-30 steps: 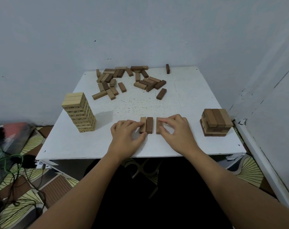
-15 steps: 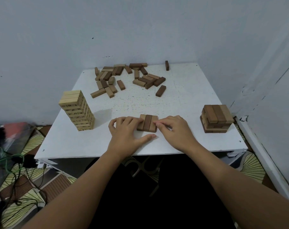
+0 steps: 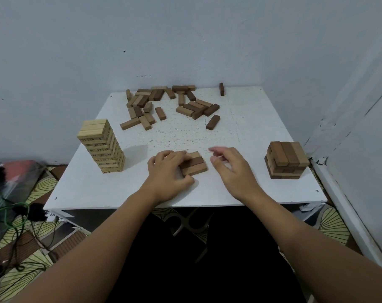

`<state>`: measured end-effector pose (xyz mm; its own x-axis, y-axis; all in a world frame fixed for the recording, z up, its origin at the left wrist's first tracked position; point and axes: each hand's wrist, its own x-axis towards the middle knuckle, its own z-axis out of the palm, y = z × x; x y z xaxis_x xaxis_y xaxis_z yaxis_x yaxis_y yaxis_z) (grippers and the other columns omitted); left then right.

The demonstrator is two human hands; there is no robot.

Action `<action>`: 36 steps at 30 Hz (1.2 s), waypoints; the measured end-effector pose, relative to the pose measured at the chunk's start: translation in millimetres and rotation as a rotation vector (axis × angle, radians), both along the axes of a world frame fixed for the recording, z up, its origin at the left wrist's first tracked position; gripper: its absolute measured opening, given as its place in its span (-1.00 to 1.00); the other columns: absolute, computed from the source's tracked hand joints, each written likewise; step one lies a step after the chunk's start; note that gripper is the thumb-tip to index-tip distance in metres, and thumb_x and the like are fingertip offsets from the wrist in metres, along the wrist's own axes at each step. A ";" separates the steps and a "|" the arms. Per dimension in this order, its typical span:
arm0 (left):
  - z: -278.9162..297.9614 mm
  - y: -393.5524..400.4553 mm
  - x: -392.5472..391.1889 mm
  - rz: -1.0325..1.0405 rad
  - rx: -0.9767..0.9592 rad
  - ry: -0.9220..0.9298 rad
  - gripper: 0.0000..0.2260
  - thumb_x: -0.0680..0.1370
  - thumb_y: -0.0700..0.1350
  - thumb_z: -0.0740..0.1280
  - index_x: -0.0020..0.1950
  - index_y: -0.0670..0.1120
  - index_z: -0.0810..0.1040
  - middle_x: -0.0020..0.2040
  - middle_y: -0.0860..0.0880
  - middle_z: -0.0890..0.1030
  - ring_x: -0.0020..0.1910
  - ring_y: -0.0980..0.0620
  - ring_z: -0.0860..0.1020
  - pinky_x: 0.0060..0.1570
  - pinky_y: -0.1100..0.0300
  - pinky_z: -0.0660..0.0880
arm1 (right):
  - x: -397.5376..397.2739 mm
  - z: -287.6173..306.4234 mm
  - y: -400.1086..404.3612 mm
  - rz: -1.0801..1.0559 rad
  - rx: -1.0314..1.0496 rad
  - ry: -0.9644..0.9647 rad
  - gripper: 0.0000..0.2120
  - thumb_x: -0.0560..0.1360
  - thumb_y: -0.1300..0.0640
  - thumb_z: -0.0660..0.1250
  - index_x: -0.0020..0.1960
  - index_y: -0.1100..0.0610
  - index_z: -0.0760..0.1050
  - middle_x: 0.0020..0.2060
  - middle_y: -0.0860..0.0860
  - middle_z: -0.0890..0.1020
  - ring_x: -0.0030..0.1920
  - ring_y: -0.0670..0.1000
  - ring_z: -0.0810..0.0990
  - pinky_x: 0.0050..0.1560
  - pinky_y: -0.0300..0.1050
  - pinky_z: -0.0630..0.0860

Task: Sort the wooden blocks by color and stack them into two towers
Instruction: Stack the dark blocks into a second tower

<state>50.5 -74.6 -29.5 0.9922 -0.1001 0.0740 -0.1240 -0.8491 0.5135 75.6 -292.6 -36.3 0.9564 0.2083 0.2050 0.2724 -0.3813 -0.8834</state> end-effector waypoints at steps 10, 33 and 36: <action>10.1 -36.2 -3.2 0.351 -0.952 0.026 -0.21 0.49 0.35 0.08 0.69 0.14 0.07 0.61 0.21 0.17 0.57 0.22 0.16 0.59 0.11 0.11 | 8.8 14.9 53.8 0.023 0.544 0.399 -0.48 0.74 -0.15 0.00 0.67 -0.11 0.04 0.63 -0.11 0.17 0.50 -0.24 0.19 0.54 -0.18 0.10; 28.5 8.9 0.4 0.118 -0.333 0.264 -0.17 0.45 0.11 0.55 0.62 0.23 0.19 0.52 0.08 0.23 0.54 0.04 0.17 0.51 -0.05 0.22 | 27.3 28.1 11.1 0.165 -0.135 0.241 -0.37 0.55 -0.05 0.45 0.54 -0.20 0.30 0.36 -0.08 0.37 0.38 -0.07 0.36 0.41 -0.06 0.34; 34.2 25.7 12.3 0.064 -0.144 0.383 -0.05 0.38 0.13 0.64 0.64 0.20 0.19 0.51 0.02 0.25 0.54 -0.04 0.19 0.53 -0.12 0.23 | 44.1 37.3 0.0 0.351 -0.498 0.340 -0.10 0.41 -0.17 0.55 0.60 -0.27 0.13 0.43 -0.07 0.27 0.46 -0.01 0.25 0.50 0.10 0.28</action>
